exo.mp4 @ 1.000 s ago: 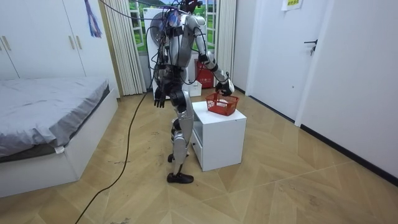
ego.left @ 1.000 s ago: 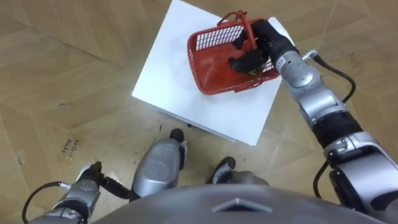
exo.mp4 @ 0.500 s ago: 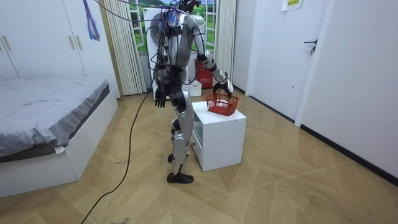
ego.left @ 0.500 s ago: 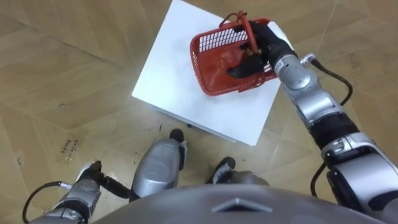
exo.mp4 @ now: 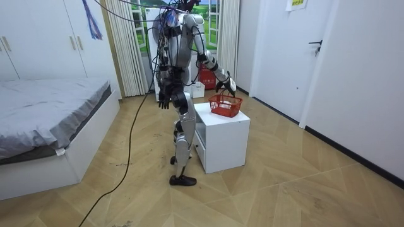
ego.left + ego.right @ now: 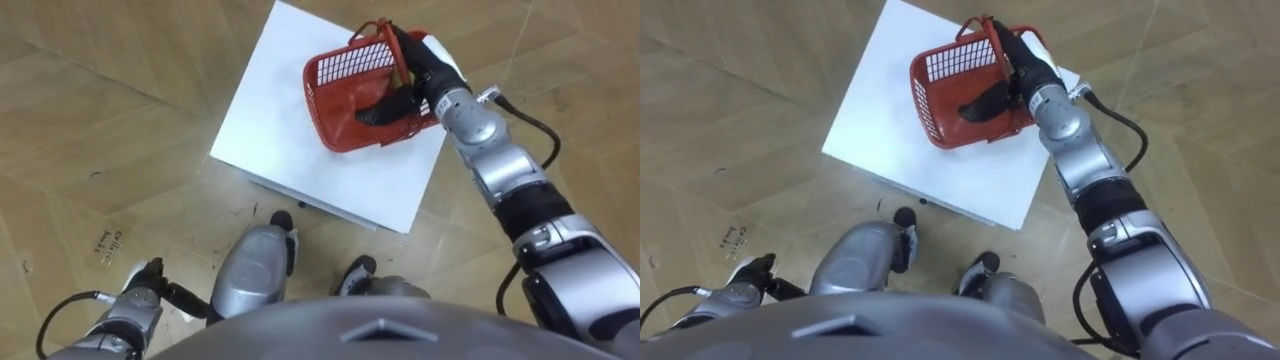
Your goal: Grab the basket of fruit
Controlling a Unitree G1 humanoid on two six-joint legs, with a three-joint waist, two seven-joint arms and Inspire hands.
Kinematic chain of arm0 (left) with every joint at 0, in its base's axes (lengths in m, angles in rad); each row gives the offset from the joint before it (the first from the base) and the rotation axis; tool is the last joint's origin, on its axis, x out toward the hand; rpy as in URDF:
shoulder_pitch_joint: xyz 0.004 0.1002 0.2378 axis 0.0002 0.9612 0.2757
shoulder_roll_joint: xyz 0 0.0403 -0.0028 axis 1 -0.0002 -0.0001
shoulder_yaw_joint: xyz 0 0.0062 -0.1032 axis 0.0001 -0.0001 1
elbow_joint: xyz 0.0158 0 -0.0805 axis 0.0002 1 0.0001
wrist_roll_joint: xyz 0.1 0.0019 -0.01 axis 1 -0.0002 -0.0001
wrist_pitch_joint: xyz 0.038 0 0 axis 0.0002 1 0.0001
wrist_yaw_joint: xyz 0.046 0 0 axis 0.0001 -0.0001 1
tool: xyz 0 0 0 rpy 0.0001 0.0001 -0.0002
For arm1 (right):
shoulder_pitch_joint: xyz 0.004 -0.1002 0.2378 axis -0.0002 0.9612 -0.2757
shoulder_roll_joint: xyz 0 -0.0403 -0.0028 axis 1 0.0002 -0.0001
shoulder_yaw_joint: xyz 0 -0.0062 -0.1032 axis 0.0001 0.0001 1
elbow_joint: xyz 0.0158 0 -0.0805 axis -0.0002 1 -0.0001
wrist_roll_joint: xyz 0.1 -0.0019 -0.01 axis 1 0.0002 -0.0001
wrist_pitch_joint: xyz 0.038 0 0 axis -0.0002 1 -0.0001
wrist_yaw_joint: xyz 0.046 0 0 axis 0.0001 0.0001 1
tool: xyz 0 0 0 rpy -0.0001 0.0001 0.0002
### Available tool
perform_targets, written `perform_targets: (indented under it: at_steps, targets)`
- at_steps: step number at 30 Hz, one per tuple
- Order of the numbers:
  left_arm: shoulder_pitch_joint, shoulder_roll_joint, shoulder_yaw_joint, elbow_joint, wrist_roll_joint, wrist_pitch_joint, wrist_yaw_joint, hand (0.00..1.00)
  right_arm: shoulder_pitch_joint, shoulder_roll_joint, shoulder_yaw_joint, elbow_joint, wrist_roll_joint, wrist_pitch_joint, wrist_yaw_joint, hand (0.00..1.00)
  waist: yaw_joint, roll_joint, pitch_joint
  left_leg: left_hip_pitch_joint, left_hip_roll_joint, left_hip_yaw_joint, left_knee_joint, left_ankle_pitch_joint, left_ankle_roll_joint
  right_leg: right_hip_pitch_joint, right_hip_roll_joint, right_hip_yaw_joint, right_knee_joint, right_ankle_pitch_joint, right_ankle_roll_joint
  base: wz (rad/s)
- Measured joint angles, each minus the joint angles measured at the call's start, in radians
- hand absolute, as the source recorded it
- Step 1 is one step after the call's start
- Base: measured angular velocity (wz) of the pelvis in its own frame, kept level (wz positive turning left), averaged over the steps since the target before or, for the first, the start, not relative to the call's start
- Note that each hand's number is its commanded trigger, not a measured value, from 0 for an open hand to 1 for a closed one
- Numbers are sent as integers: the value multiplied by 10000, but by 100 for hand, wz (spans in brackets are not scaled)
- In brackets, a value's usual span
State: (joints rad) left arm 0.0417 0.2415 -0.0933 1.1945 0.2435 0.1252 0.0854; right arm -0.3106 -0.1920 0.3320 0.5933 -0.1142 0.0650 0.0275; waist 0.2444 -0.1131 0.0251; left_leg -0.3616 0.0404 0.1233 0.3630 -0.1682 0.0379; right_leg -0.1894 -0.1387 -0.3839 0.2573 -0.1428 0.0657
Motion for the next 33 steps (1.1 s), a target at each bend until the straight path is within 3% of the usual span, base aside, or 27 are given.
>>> perform_targets:
  at_steps: [4,8,11,20,25,28,33]
  targets:
    - [171,-1,22,-322,13,0,6,0,458,-33,-6,-497,-101,-1,13,0,-209,-98,-67,165,1,-2,-16,-1,0,155,1,12,-8,0,0,1]
    - [337,-19,133,-518,13,-3,112,0,1049,-87,-49,-796,-89,2,17,0,-284,-99,-70,462,23,104,-111,-2,-1,397,1,20,-39,0,0,-6]
    - [523,-76,231,-578,23,-13,105,0,1674,-169,-183,-1726,-80,9,102,0,-453,-15,-59,719,21,204,-270,-4,-7,554,10,230,-61,0,0,-13]
    - [735,-341,1124,-585,57,-213,165,0,2389,-188,-1072,-2953,-226,-121,117,0,-795,140,-87,1306,76,612,-408,-4,-8,950,27,505,-215,12,-9,-12]
    - [890,-347,1113,-697,20,-220,220,0,3120,-334,-1204,-3794,-91,-128,228,0,-1249,423,-204,1682,43,690,-619,7,-25,1178,8,603,-215,13,-9,-7]
    - [1023,-351,1197,-719,71,-229,216,0,3708,-502,-1262,-4372,-207,-125,459,0,-1365,489,-271,2064,23,838,-846,22,-49,1411,7,731,-267,11,-5,-13]
    - [1251,-371,1308,-763,133,-220,205,0,4116,-511,-1758,-4784,-378,-126,631,0,-1627,488,-268,2731,11,1127,-1244,55,-100,1731,13,879,-392,11,-4,-16]
